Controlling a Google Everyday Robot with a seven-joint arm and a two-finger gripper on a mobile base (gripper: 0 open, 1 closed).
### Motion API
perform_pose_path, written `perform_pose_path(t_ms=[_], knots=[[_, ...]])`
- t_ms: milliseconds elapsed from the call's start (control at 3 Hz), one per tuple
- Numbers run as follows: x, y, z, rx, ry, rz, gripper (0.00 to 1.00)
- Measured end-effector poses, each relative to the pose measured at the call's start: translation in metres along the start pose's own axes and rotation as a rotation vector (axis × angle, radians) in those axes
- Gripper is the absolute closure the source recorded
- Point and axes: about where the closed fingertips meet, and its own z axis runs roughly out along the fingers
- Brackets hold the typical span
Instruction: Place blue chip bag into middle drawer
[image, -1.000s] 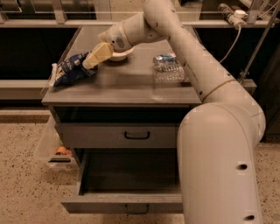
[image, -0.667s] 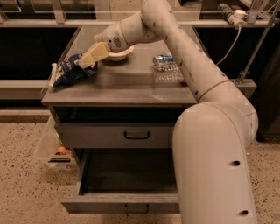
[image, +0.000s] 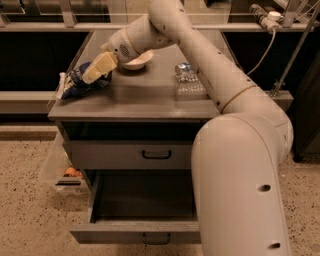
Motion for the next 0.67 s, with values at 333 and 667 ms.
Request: perform_pose_path(t_ms=[333,667], knots=[[0.0070,0.0004,0.0048,-0.001,0.019,0.000,0.00],[0.0070,0.0005,0.0049,-0.001,0.019,0.000,0.19]])
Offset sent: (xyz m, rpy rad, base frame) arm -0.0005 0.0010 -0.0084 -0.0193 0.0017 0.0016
